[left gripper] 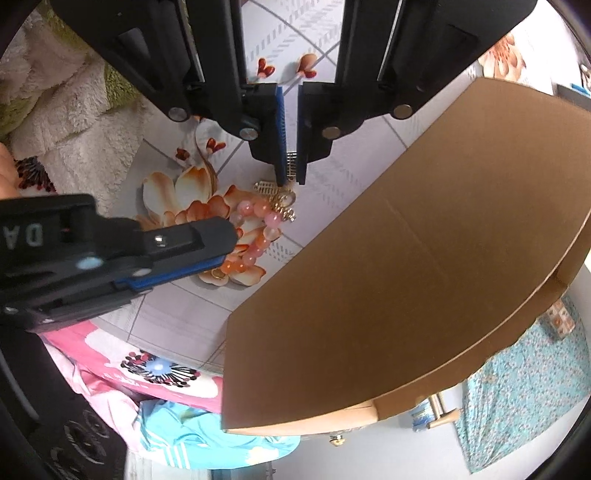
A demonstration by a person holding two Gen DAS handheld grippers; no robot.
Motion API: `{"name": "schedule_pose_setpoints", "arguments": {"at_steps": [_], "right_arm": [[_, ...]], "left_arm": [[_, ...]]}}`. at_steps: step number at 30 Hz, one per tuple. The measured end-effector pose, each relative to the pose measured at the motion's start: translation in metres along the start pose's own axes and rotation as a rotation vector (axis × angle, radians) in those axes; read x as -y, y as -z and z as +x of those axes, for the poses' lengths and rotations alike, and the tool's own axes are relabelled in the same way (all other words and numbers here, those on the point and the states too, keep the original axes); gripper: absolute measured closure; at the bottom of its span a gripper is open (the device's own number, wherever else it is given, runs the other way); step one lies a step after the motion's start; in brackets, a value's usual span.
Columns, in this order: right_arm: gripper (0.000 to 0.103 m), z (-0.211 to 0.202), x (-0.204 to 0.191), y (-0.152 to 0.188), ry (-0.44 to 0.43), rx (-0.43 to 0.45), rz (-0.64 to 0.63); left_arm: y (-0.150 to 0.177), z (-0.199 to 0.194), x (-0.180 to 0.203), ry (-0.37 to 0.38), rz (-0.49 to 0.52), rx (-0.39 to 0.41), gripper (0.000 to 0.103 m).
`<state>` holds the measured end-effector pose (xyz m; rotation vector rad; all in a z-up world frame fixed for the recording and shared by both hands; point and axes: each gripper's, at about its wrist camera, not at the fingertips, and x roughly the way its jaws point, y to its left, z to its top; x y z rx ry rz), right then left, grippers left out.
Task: Organize jewelry
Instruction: 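Grasp the gold chain with the left gripper while the right gripper grasps its other end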
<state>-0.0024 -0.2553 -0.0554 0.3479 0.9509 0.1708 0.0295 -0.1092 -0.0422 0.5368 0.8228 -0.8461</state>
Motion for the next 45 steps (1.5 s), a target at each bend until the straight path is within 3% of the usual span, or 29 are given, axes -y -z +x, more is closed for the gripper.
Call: {"name": "schedule_pose_setpoints", "arguments": {"at_steps": [5,14,21,27,30,31,45], "right_arm": [[0.088,0.002,-0.018,0.006,-0.013,-0.015,-0.090],[0.084,0.026,-0.041,0.011,0.122,-0.053,-0.220],[0.084,0.039,-0.043,0.009,0.148,-0.057,-0.267],[0.086,0.049,-0.052,0.009,0.166,-0.053,-0.317],[0.093,0.052,-0.055,0.007,0.191,-0.055,-0.343],[0.097,0.057,-0.060,0.007,0.197,-0.056,-0.348],[0.098,0.049,-0.058,0.007,0.153,-0.052,-0.312]], "left_arm": [[0.011,-0.008,-0.011,-0.017,-0.051,-0.015,0.099],[0.021,-0.015,-0.024,-0.029,-0.148,-0.032,0.099],[0.021,-0.015,-0.025,-0.022,-0.168,-0.034,0.099],[0.022,-0.016,-0.026,-0.023,-0.174,-0.033,0.099],[0.022,-0.016,-0.027,-0.022,-0.179,-0.030,0.099],[0.023,-0.016,-0.027,-0.022,-0.180,-0.030,0.099],[0.022,-0.017,-0.028,-0.018,-0.179,-0.029,0.099]]}}
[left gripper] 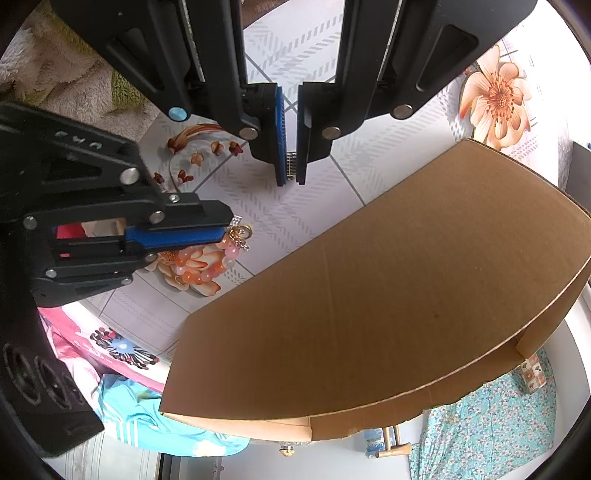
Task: Organize jewelry
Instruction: 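Grasp the gold chain with the left gripper while the right gripper grasps its other end, then carry the gold chain over the box wall and open both grippers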
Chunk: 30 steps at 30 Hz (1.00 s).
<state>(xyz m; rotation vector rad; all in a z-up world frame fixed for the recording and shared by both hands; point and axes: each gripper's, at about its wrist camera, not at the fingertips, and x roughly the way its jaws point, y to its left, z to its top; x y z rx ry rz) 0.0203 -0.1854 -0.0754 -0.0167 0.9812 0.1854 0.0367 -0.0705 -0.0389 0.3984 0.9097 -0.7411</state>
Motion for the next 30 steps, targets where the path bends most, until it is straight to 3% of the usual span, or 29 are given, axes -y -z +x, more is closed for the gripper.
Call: {"name": "schedule_pose_setpoints", "arguments": {"at_steps": [11,17,25,30], "right_arm": [[0.098,-0.050,0.021,0.000,-0.069,0.068,0.064],[0.098,-0.090,0.031,-0.012,-0.145,0.144,0.102],[0.098,-0.142,0.045,-0.054,-0.215,0.307,0.087],[0.098,-0.138,0.053,-0.084,-0.220,0.355,0.090]], "left_arm": [[0.001,-0.027,-0.006,0.004,-0.001,0.042,0.099],[-0.012,-0.062,-0.014,0.048,-0.018,0.117,0.099],[-0.052,-0.115,-0.026,0.084,0.013,0.249,0.099],[-0.088,-0.118,-0.041,0.081,0.024,0.291,0.099]]}}
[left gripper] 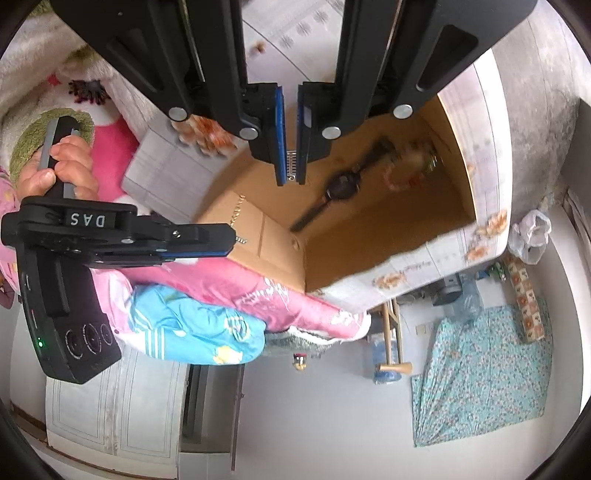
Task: Organize jewelry
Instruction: 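Carry the gold chain over the box wall and open both grippers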
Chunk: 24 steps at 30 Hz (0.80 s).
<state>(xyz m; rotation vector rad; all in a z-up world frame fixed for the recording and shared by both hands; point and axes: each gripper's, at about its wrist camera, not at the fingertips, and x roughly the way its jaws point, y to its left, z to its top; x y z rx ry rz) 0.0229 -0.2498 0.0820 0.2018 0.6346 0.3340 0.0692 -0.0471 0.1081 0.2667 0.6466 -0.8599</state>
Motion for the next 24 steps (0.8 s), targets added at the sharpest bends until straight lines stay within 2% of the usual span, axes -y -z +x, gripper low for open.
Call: {"name": "schedule_pose_setpoints", "arguments": {"at_steps": [4,10,15,17,19,24], "right_arm": [[0.098,0.021,0.020,-0.014,0.024,-0.028,0.023],[0.097,0.070,0.053,-0.010,0.107,-0.183,0.049],[0.097,0.096,0.068,-0.003,0.190,-0.273,0.019],[0.099,0.099,0.068,0.000,0.221,-0.286,-0.006],[0.093,0.101,0.065,0.000,0.242,-0.281,-0.037],[0.090,0.095,0.067,-0.005,0.252,-0.246,-0.038]], "left_arm": [[-0.011,0.030,-0.024,0.013,-0.049,-0.064,0.099],[-0.007,0.085,-0.044,0.048,-0.138,-0.214,0.099],[0.003,0.113,-0.053,0.068,-0.198,-0.309,0.099],[0.007,0.119,-0.055,0.063,-0.214,-0.337,0.099],[0.009,0.122,-0.058,0.053,-0.228,-0.358,0.099],[0.012,0.123,-0.062,0.038,-0.257,-0.377,0.099]]}}
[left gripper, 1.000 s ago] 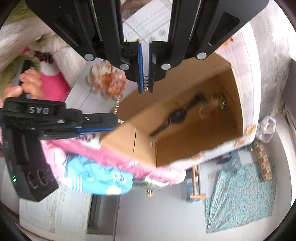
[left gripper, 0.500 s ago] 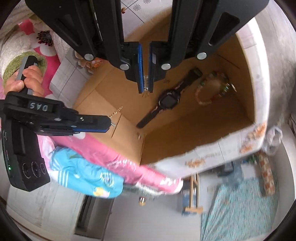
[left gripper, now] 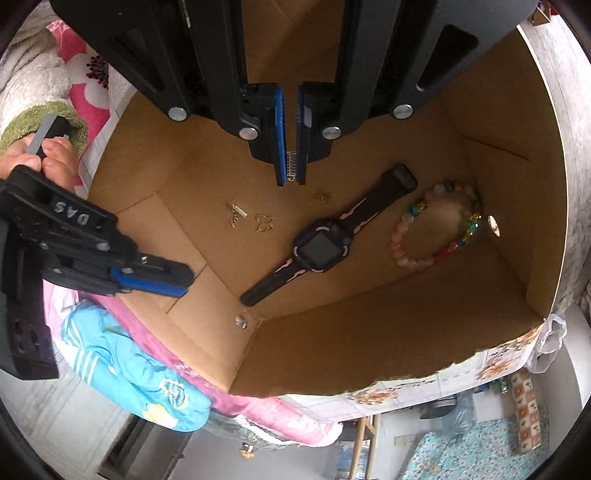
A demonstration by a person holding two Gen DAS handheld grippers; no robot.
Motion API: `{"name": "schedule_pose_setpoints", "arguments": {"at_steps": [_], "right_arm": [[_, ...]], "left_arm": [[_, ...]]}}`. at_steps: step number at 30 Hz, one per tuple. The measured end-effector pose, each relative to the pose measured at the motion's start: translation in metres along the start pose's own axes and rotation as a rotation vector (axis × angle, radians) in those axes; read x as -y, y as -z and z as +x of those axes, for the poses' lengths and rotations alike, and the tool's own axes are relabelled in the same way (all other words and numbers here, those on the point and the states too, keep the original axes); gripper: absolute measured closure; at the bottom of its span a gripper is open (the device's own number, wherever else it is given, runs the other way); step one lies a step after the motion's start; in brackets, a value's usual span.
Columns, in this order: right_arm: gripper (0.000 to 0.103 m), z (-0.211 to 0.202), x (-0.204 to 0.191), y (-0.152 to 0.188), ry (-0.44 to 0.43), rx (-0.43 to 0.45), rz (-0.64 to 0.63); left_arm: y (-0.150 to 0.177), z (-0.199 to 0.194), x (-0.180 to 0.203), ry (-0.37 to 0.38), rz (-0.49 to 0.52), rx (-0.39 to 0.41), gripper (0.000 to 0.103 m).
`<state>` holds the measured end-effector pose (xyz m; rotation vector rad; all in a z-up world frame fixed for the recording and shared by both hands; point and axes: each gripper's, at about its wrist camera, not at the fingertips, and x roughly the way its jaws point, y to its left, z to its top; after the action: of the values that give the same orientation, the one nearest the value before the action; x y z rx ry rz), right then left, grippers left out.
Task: Organize jewelry
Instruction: 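Carry the gold chain over the box wall and open both grippers, then withdraw both grippers from the box toward the pink bead bracelet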
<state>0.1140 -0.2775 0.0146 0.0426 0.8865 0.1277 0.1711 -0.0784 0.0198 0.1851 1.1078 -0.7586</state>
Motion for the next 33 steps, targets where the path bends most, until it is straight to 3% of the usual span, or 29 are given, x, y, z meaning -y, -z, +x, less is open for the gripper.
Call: {"name": "schedule_pose_setpoints", "arguments": {"at_steps": [10,16,27,33], "right_arm": [[0.076,-0.026,0.018,0.004,-0.031,0.095,0.100],[0.062,-0.053,0.016,0.022,-0.064,0.168,0.163],[0.044,-0.095,0.003,0.052,-0.094,0.253,0.208],[0.040,-0.105,-0.008,0.063,-0.084,0.261,0.196]], "left_arm": [[-0.001,-0.009,-0.007,-0.023,-0.032,0.035,0.091],[0.013,-0.036,0.001,-0.030,-0.014,0.137,0.079],[0.052,-0.101,0.018,-0.094,0.000,0.323,0.031],[0.077,-0.118,0.030,-0.103,0.036,0.373,0.019]]}}
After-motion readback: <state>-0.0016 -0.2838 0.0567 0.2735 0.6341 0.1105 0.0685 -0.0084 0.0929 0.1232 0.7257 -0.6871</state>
